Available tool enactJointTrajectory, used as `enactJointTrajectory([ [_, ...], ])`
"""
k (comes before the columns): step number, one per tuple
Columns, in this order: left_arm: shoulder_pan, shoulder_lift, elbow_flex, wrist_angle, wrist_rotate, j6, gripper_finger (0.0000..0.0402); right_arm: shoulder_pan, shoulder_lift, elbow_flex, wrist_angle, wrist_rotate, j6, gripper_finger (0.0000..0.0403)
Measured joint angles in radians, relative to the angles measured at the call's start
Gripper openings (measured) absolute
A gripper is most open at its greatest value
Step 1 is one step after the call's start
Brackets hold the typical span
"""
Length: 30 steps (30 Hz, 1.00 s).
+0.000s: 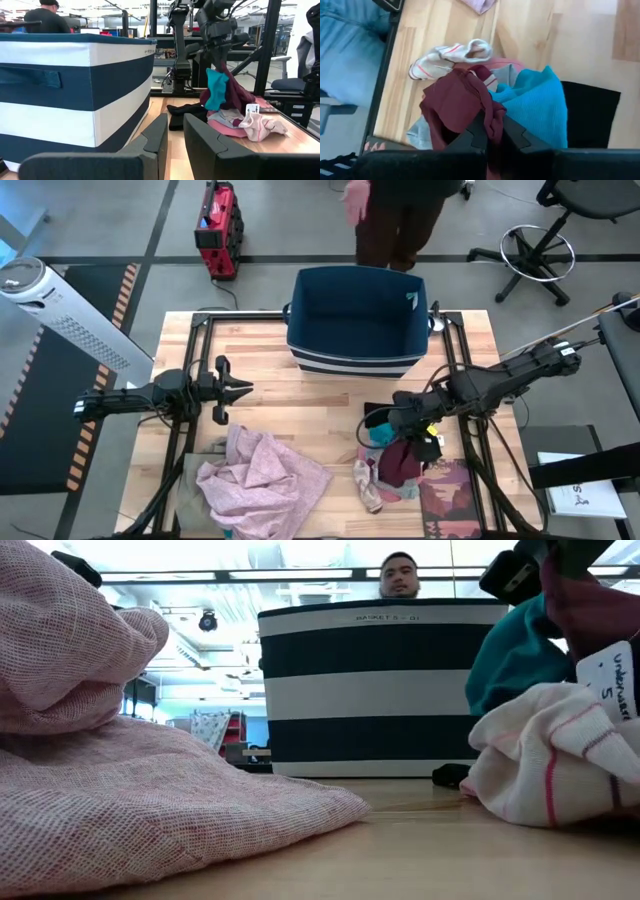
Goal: Sort clothes
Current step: Put the red boxers into the blue laundry bin
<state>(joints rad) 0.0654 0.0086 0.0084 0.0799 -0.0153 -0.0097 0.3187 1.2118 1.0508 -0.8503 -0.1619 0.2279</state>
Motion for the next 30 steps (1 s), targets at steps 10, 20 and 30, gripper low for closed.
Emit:
enactJointTrajectory([
  [10, 0.0, 0.0, 0.0, -0.018, 0.0, 0.0, 0.005, 0.0, 0.001, -0.022, 0.054, 0.018, -0.015, 0.008],
  [20, 0.0, 0.0, 0.0, -0.027, 0.0, 0.0, 0.005, 0.006, 0.001, -0.026, 0.046, 0.033, -0.088, 0.0007],
  [30, 0.0, 0.0, 0.0, -0.029, 0.0, -0.004, 0.005, 0.007, 0.001, 0.05, 0.045, 0.203, -0.136, 0.0003],
])
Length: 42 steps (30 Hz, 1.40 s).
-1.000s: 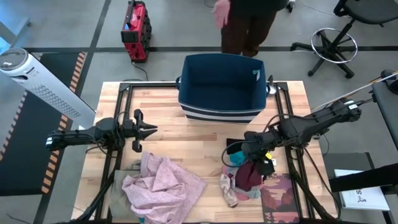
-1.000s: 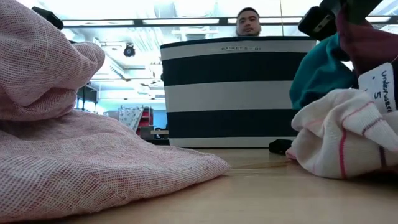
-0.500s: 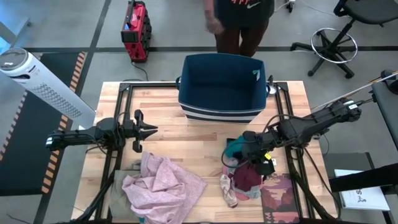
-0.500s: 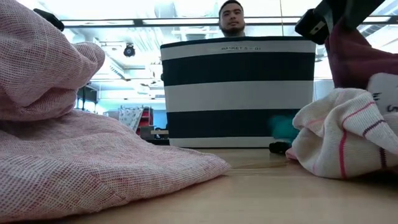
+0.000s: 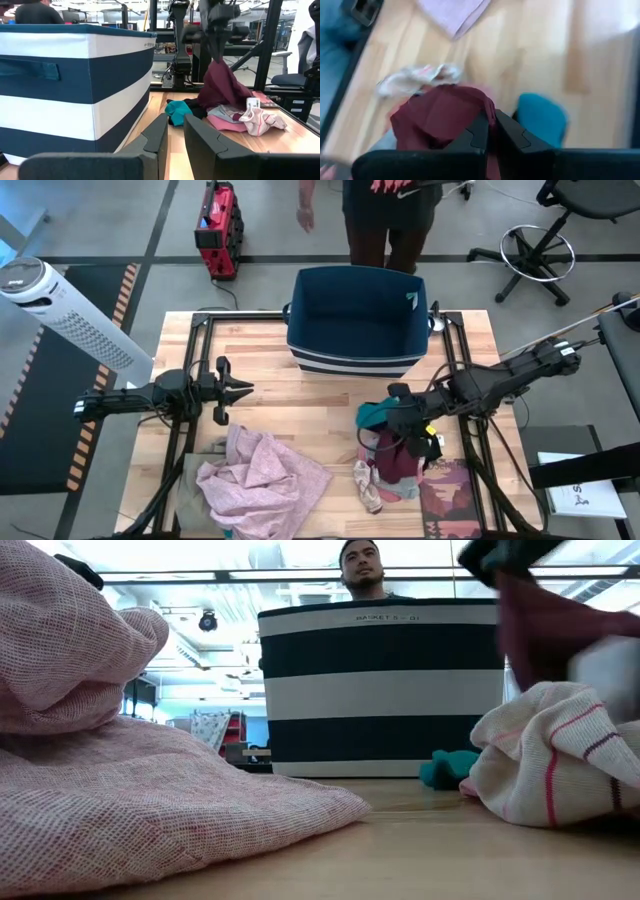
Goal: Sort clothes
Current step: Put the red boxers into the blue laundry bin
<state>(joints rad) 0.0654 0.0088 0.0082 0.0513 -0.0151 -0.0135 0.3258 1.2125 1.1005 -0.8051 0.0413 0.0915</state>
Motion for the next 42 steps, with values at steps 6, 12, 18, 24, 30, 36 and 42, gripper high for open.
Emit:
enactJointTrajectory([
  [6, 0.0, 0.0, 0.0, -0.001, 0.0, 0.0, 0.005, 0.03, 0.0, 0.133, 0.013, 0.225, -0.117, 0.0003],
  [12, 0.0, 0.0, 0.0, -0.002, 0.0, 0.0, 0.005, 0.035, 0.0, 0.25, 0.163, 0.483, -0.282, 0.0003],
  [18, 0.0, 0.0, 0.0, -0.003, 0.0, 0.0, 0.005, 0.011, 0.0, 0.306, 0.414, 0.606, -0.536, 0.0002],
  [24, 0.0, 0.0, 0.0, -0.003, 0.0, 0.0, 0.005, -0.085, 0.0, 0.318, 0.615, 0.608, -0.76, 0.0002],
  [30, 0.0, 0.0, 0.0, -0.003, 0.0, 0.0, 0.005, -0.268, 0.0, 0.318, 0.715, 0.606, -0.818, 0.0002],
  [36, 0.0, 0.0, 0.0, -0.003, 0.0, 0.0, 0.005, -0.468, 0.0, 0.318, 0.736, 0.539, -0.807, 0.0002],
  [42, 0.0, 0.0, 0.0, -0.003, 0.0, 0.0, 0.005, -0.611, -0.001, 0.312, 0.677, 0.407, -0.699, 0.0002],
])
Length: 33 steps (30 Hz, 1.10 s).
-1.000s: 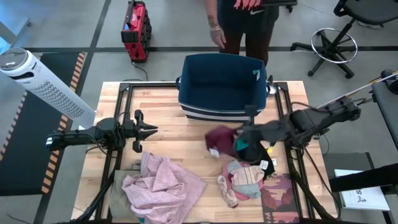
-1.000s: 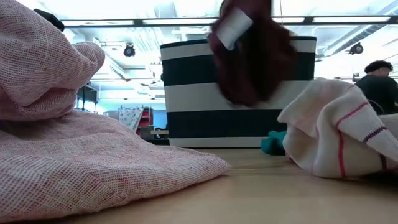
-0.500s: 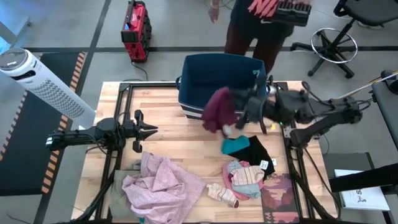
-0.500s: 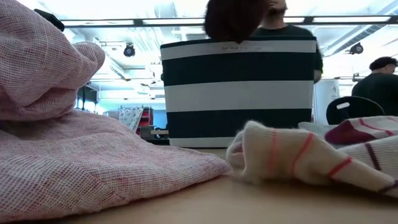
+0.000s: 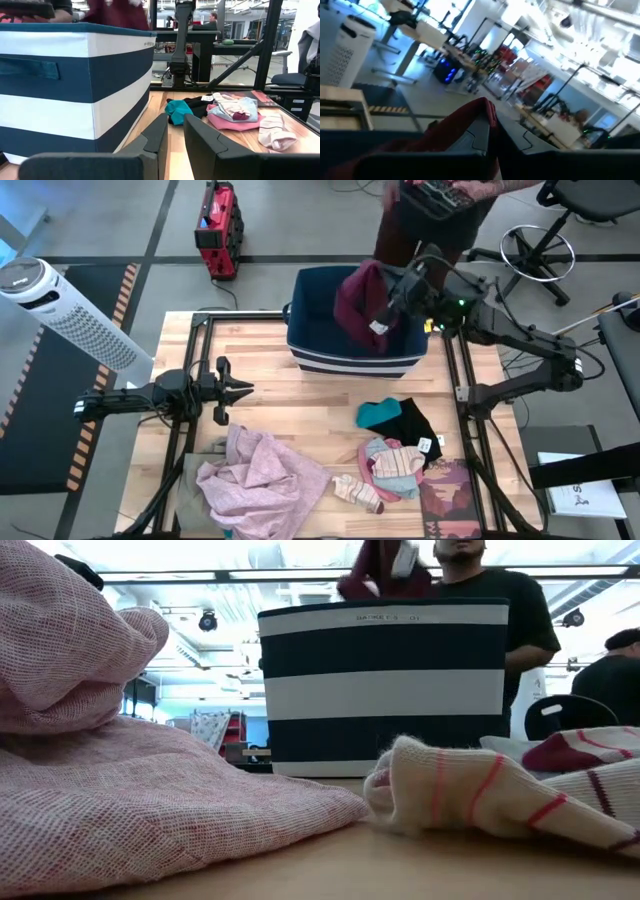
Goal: Sort clothes
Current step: Put the red boxers into the blue laundry bin, then put the right blue sock into the blue laundry bin
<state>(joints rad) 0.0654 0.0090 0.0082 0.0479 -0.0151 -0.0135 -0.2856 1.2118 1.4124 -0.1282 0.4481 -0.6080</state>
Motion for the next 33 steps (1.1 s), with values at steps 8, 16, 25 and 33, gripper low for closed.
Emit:
enactJointTrajectory([
  [8, 0.0, 0.0, 0.0, 0.0, 0.0, 0.0, 0.005, -0.054, 0.002, -0.061, -0.145, -0.08, 0.134, 0.0002],
  [16, 0.0, 0.0, 0.0, 0.0, 0.0, 0.0, 0.005, -0.06, 0.044, -0.145, -0.218, -0.118, 0.222, 0.0003],
  [25, 0.0, 0.0, 0.0, 0.0, 0.0, 0.0, 0.005, -0.075, 0.197, -0.151, -0.219, -0.117, 0.294, 0.0045],
  [33, 0.0, 0.0, 0.0, -0.005, 0.0, 0.0, 0.005, -0.069, 0.277, 0.009, -0.406, -0.117, 0.347, 0.0146],
])
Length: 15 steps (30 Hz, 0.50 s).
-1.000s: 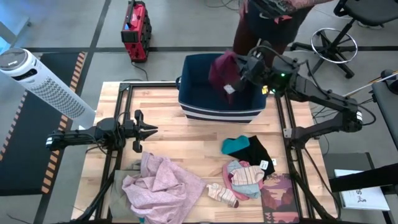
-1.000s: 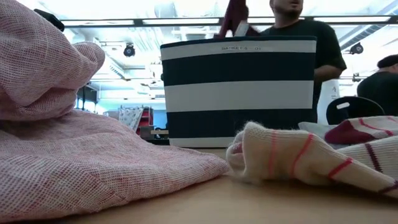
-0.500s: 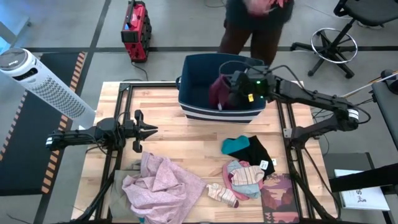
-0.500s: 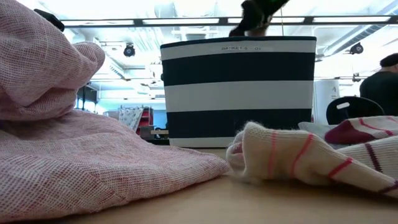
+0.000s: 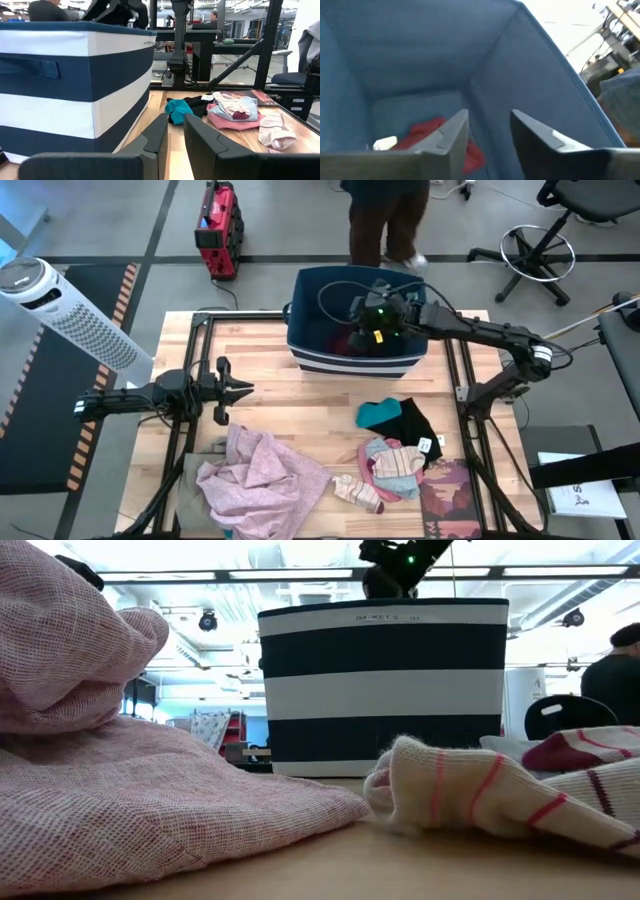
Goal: Sort clothes
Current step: Put the right blue sock into the blue laundry bin
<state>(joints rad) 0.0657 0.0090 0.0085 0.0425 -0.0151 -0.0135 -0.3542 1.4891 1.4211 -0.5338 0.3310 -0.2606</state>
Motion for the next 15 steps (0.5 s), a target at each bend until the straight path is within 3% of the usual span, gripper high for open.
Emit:
enactJointTrajectory([
  [5, 0.0, 0.0, 0.0, 0.0, 0.0, 0.0, 0.005, 0.037, -0.023, 0.106, -0.171, -0.004, 0.0, 0.0194],
  [15, 0.0, 0.004, 0.0, 0.002, 0.0, 0.0, 0.005, 0.219, -0.213, 0.096, -0.351, -0.225, 0.111, 0.0237],
])
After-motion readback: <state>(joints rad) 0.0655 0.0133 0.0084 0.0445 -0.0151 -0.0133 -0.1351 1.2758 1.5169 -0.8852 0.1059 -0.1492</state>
